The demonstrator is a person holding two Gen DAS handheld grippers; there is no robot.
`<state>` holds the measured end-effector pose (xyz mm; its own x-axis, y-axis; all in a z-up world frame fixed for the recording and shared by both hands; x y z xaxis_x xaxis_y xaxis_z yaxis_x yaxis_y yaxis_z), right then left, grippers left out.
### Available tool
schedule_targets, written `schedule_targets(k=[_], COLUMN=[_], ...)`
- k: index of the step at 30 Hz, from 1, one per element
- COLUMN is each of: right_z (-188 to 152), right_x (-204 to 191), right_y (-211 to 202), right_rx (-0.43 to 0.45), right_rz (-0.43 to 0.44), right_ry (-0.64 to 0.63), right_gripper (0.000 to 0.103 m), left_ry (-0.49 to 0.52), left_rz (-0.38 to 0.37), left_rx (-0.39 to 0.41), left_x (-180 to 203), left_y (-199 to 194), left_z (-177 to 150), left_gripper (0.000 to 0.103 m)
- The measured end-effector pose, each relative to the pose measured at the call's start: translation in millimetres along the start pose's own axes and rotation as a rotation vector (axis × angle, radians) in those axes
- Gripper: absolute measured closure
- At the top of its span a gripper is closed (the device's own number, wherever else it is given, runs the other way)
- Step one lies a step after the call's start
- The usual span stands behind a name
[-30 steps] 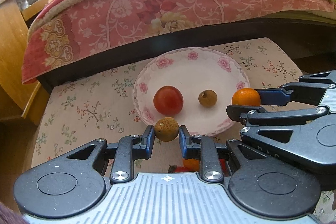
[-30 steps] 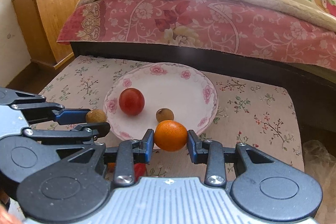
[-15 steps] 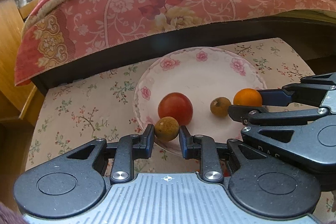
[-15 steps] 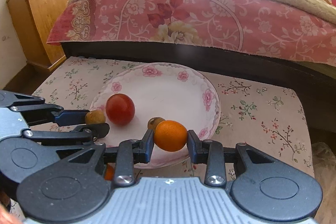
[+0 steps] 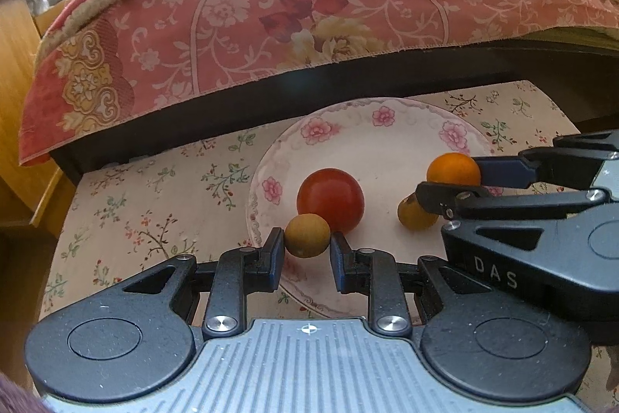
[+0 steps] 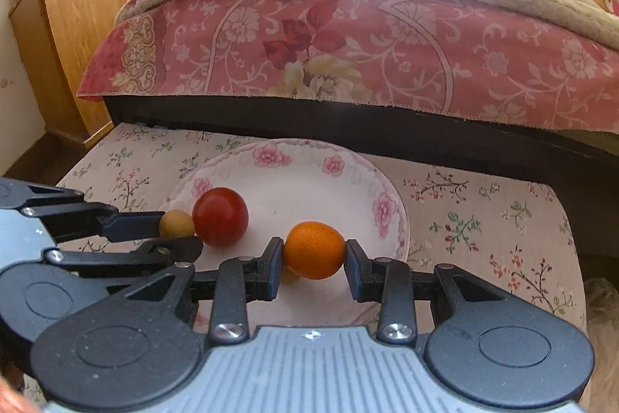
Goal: Organize fruits
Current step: 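Lower the brown fruit and orange tomato into the white plate with both tools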
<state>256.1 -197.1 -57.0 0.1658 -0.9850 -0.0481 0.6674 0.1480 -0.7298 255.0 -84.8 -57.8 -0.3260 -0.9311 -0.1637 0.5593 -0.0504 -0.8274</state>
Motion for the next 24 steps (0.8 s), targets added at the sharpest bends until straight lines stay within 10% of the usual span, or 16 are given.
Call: schedule_targets(k=[24], right_z=[2.8], right_x=[-0.4], right_y=[2.5], right_rx=[0.028], right_rz=[-0.01], right_ry=[-0.014], right_gripper=[0.066], left_ry=[-0.004], left_rz=[-0.001], left_rx=[0.012], left_x=[-2.5], left_y=[2.6], left_z=[2.1], left_gripper=[0.07])
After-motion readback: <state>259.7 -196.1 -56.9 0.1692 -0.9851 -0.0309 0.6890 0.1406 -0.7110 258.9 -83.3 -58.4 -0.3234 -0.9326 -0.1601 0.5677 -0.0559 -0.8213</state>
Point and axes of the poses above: each gripper's, at about its wrist camera, not at the fingertips, and y roughly the way its jaws point, x to its right, z to its top, the point moved 5 cm from there along y, roughly the way its jaws point, and after that the axes turned 9 degrees about -x, right-handed, at the moved point
